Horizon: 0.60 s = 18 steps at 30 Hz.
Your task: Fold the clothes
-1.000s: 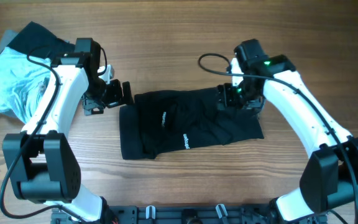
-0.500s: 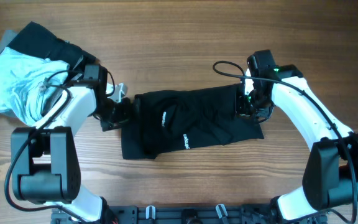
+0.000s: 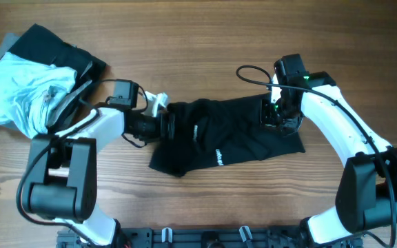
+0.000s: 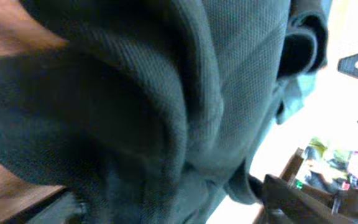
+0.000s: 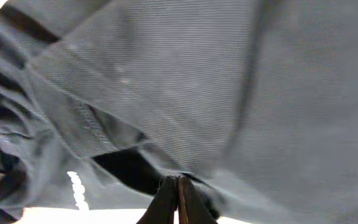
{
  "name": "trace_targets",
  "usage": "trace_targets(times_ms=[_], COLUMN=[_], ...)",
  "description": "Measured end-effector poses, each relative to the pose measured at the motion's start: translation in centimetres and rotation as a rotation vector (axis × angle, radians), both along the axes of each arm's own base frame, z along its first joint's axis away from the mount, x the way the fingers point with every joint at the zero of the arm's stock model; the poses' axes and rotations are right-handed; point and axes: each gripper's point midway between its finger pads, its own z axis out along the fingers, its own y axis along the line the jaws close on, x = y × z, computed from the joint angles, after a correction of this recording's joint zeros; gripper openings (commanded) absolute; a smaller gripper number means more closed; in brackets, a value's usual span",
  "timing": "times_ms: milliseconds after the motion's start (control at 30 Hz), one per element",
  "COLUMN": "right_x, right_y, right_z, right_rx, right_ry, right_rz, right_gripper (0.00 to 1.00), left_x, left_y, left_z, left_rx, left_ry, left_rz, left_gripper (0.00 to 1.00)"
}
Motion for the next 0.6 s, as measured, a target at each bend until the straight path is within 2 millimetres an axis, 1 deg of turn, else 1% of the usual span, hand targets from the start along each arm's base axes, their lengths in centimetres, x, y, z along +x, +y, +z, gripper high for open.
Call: trace_targets(times_ms=[33,67,100,133,300,367,433,467,533,567,600], right_x=[0.0,0.0,0.0,0.0,0.0,0.0,0.0,0.0,0.0,0.0,0.0], right_y=[0.0,0.0,0.0,0.0,-0.1,-0.3,-0.3,-0.3,-0.3,-0.4,-0.4], right_z=[0.0,0.0,0.0,0.0,0.0,-0.1,-0.1,-0.1,-0.1,-0.1,-0.1], right_rx=[0.000,0.000,0.000,0.000,-0.008,-0.015,-0.019,-0.019,-0.020,-0.021,-0.022], right_ry=[0.000,0.000,0.000,0.000,0.001,0.001,0.001,0.002,0.004,0.003,0.003], right_rz=[0.000,0.000,0.000,0.000,-0.005,-0.012,-0.016,-0.020,-0.023,-0.024,-0.024], right_gripper=[0.04,0.04,0.04,0.04,0.04,0.04,0.04,0.04,0.04,0.04,0.04], left_x=[-0.3,-0.5,-0.5,-0.6,-0.9,-1.7,-2.5,-2.6,-2.0,-1.2,-0.1], left_y=[-0.2,-0.2,-0.2,-0.2,0.1,0.7,1.7,2.4,3.9,4.6,5.3], left_z=[-0.2,-0.3,-0.4,-0.6,-1.1,-1.1,-0.9,-0.5,1.0,2.0,3.6], left_rx=[-0.002,-0.002,0.001,0.008,0.025,0.035,0.056,0.071,0.115,0.138,0.164], left_ry=[0.007,0.012,0.011,0.011,0.023,0.084,0.163,0.205,0.257,0.258,0.240], left_rz=[-0.006,-0.012,-0.015,-0.015,-0.016,-0.003,0.026,0.046,0.082,0.098,0.112], left_gripper=[0.49,0.37,0.15,0.04,0.04,0.04,0.04,0.04,0.04,0.04,0.04])
